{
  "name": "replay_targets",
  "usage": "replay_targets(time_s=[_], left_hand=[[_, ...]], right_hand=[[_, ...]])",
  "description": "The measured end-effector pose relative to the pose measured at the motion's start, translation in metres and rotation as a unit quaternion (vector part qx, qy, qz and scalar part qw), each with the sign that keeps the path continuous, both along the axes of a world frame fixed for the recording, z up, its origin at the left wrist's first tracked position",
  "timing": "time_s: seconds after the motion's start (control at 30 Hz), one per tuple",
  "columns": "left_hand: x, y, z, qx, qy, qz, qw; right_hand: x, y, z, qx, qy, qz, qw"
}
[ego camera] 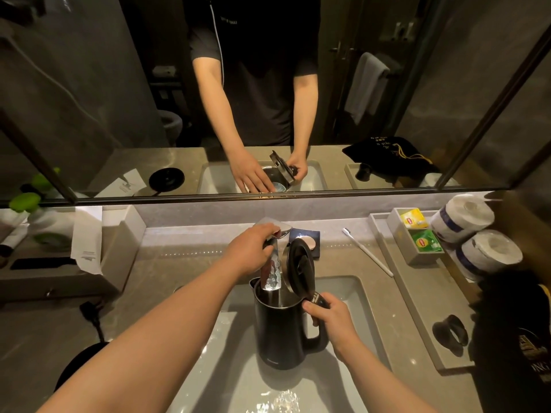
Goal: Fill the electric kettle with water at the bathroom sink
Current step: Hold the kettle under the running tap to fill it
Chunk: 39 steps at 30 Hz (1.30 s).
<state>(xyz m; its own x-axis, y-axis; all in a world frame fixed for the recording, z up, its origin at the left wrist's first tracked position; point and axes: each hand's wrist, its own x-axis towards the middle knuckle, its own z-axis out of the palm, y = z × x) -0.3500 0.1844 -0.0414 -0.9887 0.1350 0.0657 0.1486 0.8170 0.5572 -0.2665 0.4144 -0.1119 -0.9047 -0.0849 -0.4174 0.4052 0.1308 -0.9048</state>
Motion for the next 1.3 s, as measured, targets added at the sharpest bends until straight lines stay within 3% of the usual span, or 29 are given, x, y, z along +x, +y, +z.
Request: replay_targets(time_s=[1.3], left_hand=[[0.013, 0.001, -0.01, -0.023, -0.012, 0.02, 0.999]], right_hand=[[0.006, -0.002, -0.012, -0.001, -0.001, -0.016, 1.0]])
